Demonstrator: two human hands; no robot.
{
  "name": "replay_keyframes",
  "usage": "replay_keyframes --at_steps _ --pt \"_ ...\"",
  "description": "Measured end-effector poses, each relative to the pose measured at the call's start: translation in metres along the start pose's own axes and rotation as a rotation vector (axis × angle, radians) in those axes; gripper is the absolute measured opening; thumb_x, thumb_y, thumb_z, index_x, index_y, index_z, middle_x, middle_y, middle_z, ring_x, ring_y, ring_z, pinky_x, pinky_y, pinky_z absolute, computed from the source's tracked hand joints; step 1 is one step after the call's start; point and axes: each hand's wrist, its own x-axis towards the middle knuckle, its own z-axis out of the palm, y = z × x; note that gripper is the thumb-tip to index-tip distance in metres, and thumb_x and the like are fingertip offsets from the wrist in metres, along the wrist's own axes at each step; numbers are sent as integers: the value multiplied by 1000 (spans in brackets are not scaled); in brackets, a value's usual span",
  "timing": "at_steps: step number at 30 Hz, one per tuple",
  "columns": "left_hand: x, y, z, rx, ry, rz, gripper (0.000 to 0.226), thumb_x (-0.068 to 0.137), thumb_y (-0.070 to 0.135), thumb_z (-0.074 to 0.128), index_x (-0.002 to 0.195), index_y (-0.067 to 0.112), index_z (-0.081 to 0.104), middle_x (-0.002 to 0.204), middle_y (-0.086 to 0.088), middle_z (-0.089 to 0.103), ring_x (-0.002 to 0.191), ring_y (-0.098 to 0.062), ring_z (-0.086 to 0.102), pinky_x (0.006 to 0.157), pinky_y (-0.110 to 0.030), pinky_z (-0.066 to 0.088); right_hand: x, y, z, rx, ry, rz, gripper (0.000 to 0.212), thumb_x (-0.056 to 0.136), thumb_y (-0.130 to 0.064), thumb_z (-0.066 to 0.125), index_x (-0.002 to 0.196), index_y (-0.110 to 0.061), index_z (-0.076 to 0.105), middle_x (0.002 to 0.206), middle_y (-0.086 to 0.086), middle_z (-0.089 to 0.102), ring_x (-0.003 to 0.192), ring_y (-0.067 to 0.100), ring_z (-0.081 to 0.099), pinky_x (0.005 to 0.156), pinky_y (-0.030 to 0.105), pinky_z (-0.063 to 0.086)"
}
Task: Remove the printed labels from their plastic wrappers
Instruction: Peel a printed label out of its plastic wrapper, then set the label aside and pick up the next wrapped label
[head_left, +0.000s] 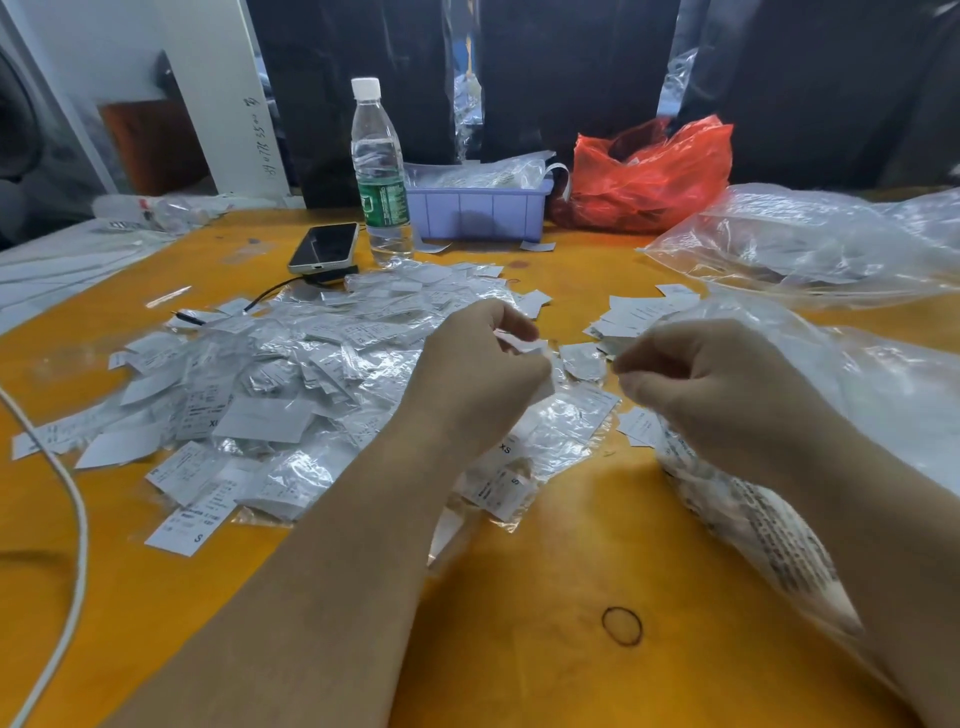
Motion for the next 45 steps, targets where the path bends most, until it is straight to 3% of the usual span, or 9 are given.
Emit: replay_keyframes --at_steps 6,11,15,22,27,34,39,43,45 --pt "1 -9 -3 426 34 -58 30 79 17 62 105 30 58 96 7 63 86 -17 60 71 -32 52 1 10 6 -273 -144 104 20 92 -12 61 106 -23 69 88 -15 57 74 1 55 57 15 37" --pt "-1 -7 -1 609 70 -4 33 82 20 63 114 28 60 112 4 61 109 -22 52 94 -44 47 4 13 8 -541 -231 162 25 92 -17 58 116 -16 65 115 1 57 102 20 55 84 30 47" --pt "-4 -2 3 557 95 43 30 82 19 59 111 27 63 113 4 60 110 -21 51 96 -43 45 3 11 11 -676 -260 220 16 93 -18 47 92 -13 62 102 5 51 87 24 50 74 34 45" --pt "-9 3 7 475 69 101 22 86 24 59 107 25 65 113 3 61 109 -21 53 97 -46 45 3 8 11 -648 -205 206 15 90 -15 57 95 -11 70 98 4 61 87 22 58 78 38 54" --pt "-11 4 8 449 56 132 21 87 24 59 106 24 65 112 3 61 110 -21 54 98 -45 45 4 7 9 -590 -207 210 10 89 -14 59 88 -18 67 93 0 62 84 18 55 65 29 43" --pt "-13 5 12 427 1 168 20 87 24 59 106 25 65 112 5 62 109 -19 54 98 -43 45 -4 2 12 -673 -221 219 10 97 -26 46 97 -19 54 103 3 48 100 22 45 81 34 43" --pt "-14 6 14 432 -8 193 19 87 25 59 106 25 65 111 5 61 107 -18 54 98 -43 45 -15 -18 19 -838 -230 166 29 96 -23 42 68 -20 33 74 -1 40 79 21 41 61 32 35" --pt "-13 8 16 437 -20 210 20 88 24 58 106 25 66 111 5 61 108 -18 53 98 -43 44 -19 -25 23 -882 -216 39 29 96 -20 41 70 -19 27 69 -1 36 60 15 29 50 30 19" --pt "-13 9 17 444 -37 214 20 88 23 58 106 26 66 112 5 61 108 -18 53 99 -43 44 -17 -22 23 -777 -209 13 9 95 -20 42 86 -18 43 77 2 46 70 20 43 58 32 32"
